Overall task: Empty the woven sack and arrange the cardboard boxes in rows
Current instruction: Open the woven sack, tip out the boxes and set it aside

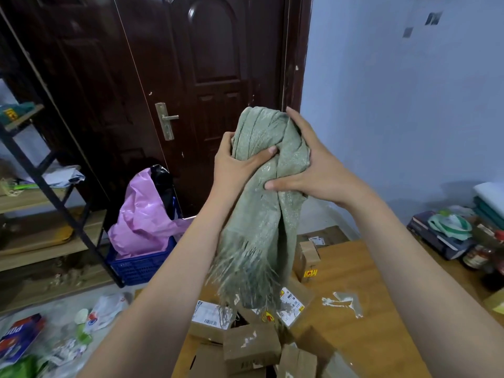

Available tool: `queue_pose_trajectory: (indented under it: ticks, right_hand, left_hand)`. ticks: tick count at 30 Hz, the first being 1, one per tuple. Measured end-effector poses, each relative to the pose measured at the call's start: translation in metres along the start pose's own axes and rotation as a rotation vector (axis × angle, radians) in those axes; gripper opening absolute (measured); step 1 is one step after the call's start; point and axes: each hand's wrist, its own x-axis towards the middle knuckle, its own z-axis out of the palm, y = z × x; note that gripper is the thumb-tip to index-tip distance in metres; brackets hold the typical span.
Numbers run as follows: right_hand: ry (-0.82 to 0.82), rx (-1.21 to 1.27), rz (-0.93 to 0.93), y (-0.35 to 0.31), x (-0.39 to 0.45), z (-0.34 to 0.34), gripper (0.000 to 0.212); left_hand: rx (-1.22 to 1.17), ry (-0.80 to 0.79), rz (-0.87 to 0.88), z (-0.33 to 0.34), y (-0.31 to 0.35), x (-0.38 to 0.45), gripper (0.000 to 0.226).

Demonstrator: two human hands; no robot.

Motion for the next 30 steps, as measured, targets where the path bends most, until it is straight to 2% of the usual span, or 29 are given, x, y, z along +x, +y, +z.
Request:
queue_pose_trajectory:
  ticks: [4,8,11,15,18,20,24,27,30]
  right_hand:
    - [0.168,0.013,0.0,0.008,0.005,0.001,0.095]
    - [0.306,0.194,0.086,0.007,0.008,-0.006,0.066]
    - [0.347,0.254,0.149,0.006,0.011,-0.013,0.049]
    - [0.337,0.327,0.193,0.002,0.007,-0.021,0.034]
    - [0.314,0.407,0.226,0.002,0.005,-0.02,0.023]
    - [0.301,0.485,0.274,0.006,0.007,-0.017,0.023]
    - [0.247,0.641,0.39,0.013,0.006,-0.008,0.046]
    - [0.214,0.704,0.466,0.02,0.005,-0.007,0.051]
    - [0.192,0.701,0.535,0.023,0.007,-0.005,0.065]
  left_hand:
    - [-0.189,-0.163,-0.073,-0.001,-0.004,-0.005,0.073]
    - [-0.163,-0.422,-0.041,-0.008,-0.008,-0.005,0.11]
    - [-0.103,-0.542,-0.074,-0.012,-0.014,-0.005,0.134]
    - [-0.016,-0.589,-0.124,-0.012,-0.018,-0.005,0.135]
    - [0.079,-0.452,-0.107,-0.009,-0.018,-0.003,0.122]
    - [0.03,-0.388,-0.084,-0.006,-0.017,-0.003,0.109]
    - [-0.185,-0.417,-0.081,-0.002,-0.013,-0.008,0.101]
    - [-0.179,-0.37,-0.05,-0.003,-0.014,-0.008,0.109]
    - [-0.136,-0.296,-0.008,-0.003,-0.015,-0.008,0.117]
